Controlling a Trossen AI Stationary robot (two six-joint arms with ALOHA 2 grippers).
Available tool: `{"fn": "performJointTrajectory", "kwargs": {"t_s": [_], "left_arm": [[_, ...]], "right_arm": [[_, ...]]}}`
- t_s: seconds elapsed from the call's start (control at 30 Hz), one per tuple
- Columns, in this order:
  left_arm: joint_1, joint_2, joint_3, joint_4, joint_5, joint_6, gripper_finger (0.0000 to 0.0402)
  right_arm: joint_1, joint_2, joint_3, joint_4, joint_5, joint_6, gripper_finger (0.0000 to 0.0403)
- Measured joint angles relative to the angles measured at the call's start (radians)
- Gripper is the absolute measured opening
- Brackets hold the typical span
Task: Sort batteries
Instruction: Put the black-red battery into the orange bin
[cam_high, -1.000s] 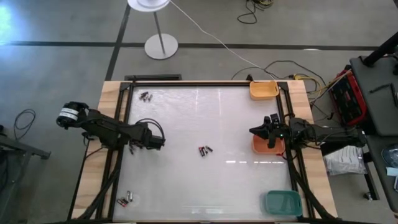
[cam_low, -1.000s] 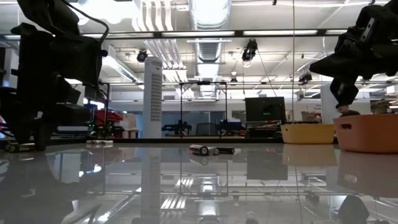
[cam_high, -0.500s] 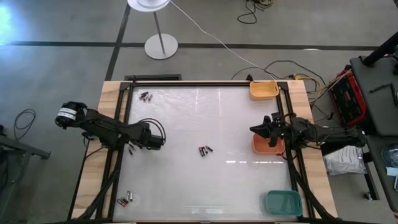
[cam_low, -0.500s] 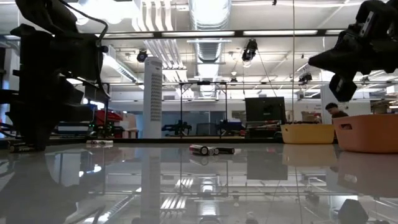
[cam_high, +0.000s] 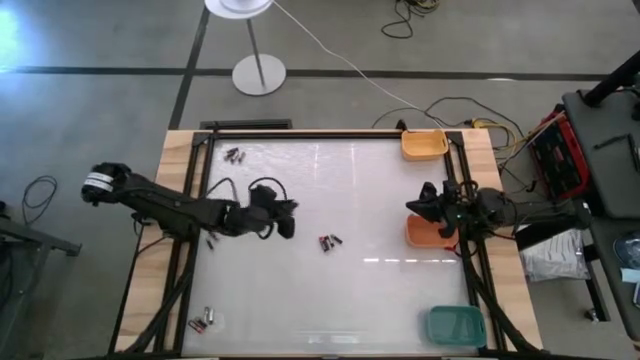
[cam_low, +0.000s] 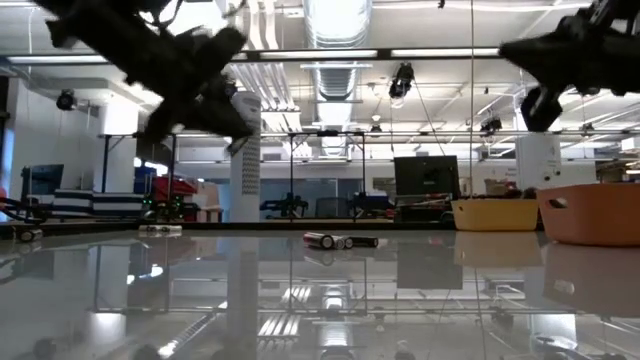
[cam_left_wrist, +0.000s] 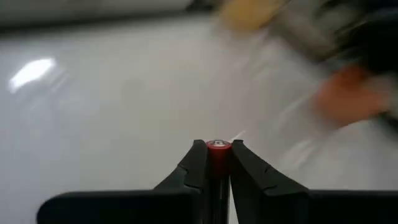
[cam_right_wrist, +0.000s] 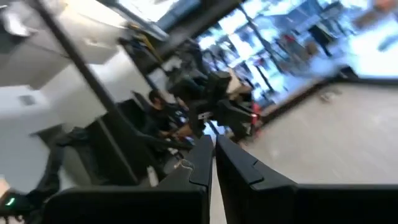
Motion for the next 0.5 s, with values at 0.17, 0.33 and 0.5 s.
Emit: {"fn": "performJointTrajectory", "kwargs": {"t_s": [0.17,0.33,0.5], "left_arm": [[-0.001,0.176,-0.117,0.839,0.125,0.421,0.0022],[0.005,0.408,-0.122,1.261,0.195,0.516,0.0022],[0.006,0.589,-0.037,1.366,0.201,0.505,0.0022]], "right_arm": [[0.082,0.158,-0.001,0.096,0.136,-0.067,0.0013],[0.163,0.400,-0.001,0.317,0.193,-0.072,0.0037],[0.208,0.654,0.062,0.475,0.238,-0.109,0.0109]]}}
